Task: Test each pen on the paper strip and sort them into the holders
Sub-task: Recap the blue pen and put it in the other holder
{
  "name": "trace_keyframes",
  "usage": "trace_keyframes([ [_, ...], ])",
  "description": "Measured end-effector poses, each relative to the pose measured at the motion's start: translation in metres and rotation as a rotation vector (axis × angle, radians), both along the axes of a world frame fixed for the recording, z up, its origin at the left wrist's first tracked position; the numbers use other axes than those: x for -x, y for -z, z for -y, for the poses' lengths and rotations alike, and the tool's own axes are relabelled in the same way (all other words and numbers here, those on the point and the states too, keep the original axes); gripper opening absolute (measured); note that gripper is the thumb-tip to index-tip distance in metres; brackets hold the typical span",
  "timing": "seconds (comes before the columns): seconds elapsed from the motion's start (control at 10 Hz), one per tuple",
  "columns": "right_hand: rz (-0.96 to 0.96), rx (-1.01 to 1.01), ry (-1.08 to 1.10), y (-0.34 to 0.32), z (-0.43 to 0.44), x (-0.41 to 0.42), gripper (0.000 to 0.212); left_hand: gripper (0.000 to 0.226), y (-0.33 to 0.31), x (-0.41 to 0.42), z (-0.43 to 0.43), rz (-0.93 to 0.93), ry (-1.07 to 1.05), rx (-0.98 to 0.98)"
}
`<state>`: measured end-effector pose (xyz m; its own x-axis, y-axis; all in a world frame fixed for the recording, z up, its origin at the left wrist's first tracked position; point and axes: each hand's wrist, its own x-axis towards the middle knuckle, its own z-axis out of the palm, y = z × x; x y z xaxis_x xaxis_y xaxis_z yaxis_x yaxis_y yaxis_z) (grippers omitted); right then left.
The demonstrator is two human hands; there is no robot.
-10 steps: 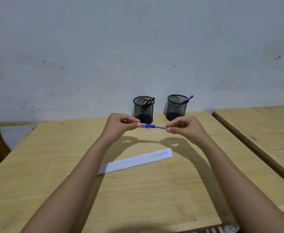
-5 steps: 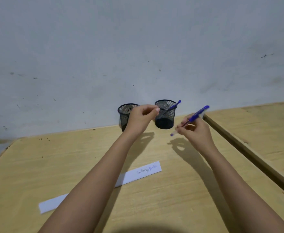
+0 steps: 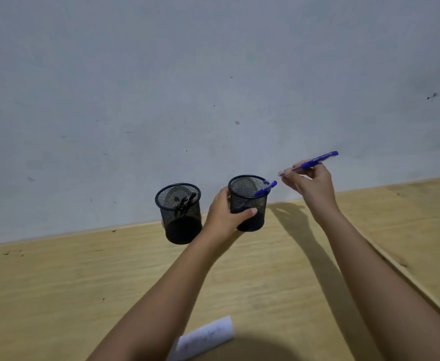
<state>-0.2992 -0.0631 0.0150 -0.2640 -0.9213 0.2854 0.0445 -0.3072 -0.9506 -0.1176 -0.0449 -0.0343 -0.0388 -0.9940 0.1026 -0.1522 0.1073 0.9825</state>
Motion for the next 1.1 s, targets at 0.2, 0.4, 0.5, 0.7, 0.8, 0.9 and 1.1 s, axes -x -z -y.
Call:
trace_keyframes([
  [0.2, -0.214, -0.126, -0.176, 0.006, 0.023, -0.002, 0.014, 0.055, 0.002, 0.005, 0.009, 0.033, 0.025, 0.085],
  [0.4, -0.427, -0.204, -0.267, 0.011, 0.03, -0.005, 0.022, 0.051, 0.005, 0.003, 0.014, 0.033, 0.049, 0.094],
  [0.5, -0.519, -0.233, -0.291, 0.01, 0.029, -0.007, 0.033, 0.048, 0.006, 0.002, 0.015, 0.017, 0.056, 0.098],
  [0.7, -0.612, -0.22, -0.251, 0.001, 0.01, -0.008, 0.041, 0.049, 0.003, 0.002, 0.01, -0.009, 0.06, 0.058],
  [0.8, -0.638, -0.189, -0.202, -0.011, -0.006, -0.005, 0.028, 0.053, -0.002, 0.002, 0.01, -0.071, 0.083, -0.018],
  [0.9, -0.645, -0.117, -0.163, -0.042, -0.055, -0.004, 0.023, 0.051, -0.039, -0.004, -0.027, -0.037, 0.132, 0.02],
  [1.1, -0.921, -0.177, -0.118, -0.042, -0.082, -0.002, 0.057, 0.044, -0.09, -0.014, -0.081, 0.301, 0.22, 0.127],
])
